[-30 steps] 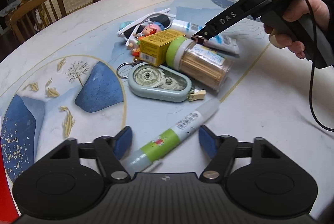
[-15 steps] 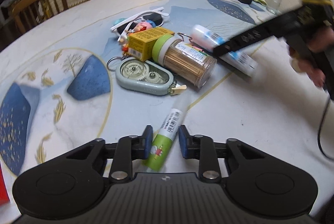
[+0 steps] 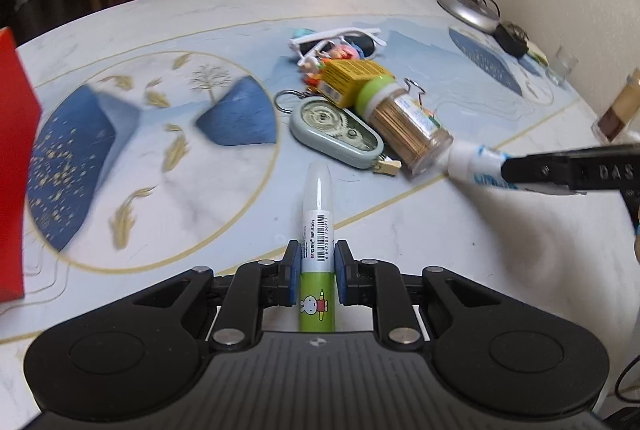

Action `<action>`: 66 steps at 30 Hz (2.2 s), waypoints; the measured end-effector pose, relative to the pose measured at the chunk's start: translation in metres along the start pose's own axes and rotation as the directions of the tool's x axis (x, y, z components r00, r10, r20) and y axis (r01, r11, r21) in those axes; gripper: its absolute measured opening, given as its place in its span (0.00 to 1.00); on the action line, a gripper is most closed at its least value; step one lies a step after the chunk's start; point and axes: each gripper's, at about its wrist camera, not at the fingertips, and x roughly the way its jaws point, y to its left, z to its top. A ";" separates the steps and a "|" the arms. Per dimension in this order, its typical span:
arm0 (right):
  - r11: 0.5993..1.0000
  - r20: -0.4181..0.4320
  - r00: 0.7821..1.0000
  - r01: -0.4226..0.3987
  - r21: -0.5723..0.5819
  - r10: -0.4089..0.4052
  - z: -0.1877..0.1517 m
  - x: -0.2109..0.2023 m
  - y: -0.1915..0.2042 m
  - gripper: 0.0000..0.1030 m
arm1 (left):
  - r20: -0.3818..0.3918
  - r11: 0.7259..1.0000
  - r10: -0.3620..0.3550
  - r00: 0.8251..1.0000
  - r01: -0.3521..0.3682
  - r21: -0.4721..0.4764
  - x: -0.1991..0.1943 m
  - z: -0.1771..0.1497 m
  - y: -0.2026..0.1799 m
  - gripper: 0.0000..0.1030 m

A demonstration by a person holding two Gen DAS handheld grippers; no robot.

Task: Organize rigid objects
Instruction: 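Grasp the white-green marker with the left tool while the right tool grasps the toothpaste tube, then carry the marker and the toothpaste tube with both tools into the red box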

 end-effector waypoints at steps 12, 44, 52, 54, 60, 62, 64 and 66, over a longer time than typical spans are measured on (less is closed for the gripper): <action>1.000 0.023 0.999 -0.021 -0.010 0.021 -0.012 -0.035 0.037 0.38 | 0.043 0.996 -0.006 0.999 0.010 -0.091 -0.043 -0.005 0.033 0.17; 0.948 0.184 0.959 -0.158 -0.277 0.213 0.070 -0.042 0.277 0.38 | 0.254 0.985 0.055 0.966 -0.012 -0.170 -0.204 0.026 0.192 0.17; 0.920 0.181 0.953 -0.167 -0.355 0.243 0.083 -0.017 0.342 0.38 | 0.253 0.976 0.147 0.956 -0.099 -0.194 -0.229 0.025 0.254 0.17; 0.913 0.172 0.954 -0.165 -0.373 0.243 0.082 -0.009 0.357 0.38 | 0.234 0.973 0.159 0.959 -0.113 -0.200 -0.228 0.024 0.270 0.17; 0.898 0.165 0.959 -0.145 -0.416 0.231 0.083 0.019 0.391 0.38 | 0.148 0.967 0.194 0.970 -0.163 -0.198 -0.210 0.022 0.311 0.17; 0.893 0.158 0.963 -0.133 -0.429 0.220 0.083 0.031 0.400 0.38 | 0.113 0.967 0.200 0.973 -0.177 -0.184 -0.201 0.022 0.320 0.17; 0.887 0.151 0.967 -0.121 -0.445 0.207 0.082 0.042 0.409 0.38 | 0.081 0.968 0.203 0.976 -0.188 -0.165 -0.191 0.022 0.327 0.17; 0.879 0.141 0.971 -0.109 -0.464 0.194 0.078 0.050 0.414 0.38 | 0.057 0.968 0.215 0.975 -0.205 -0.145 -0.182 0.020 0.332 0.17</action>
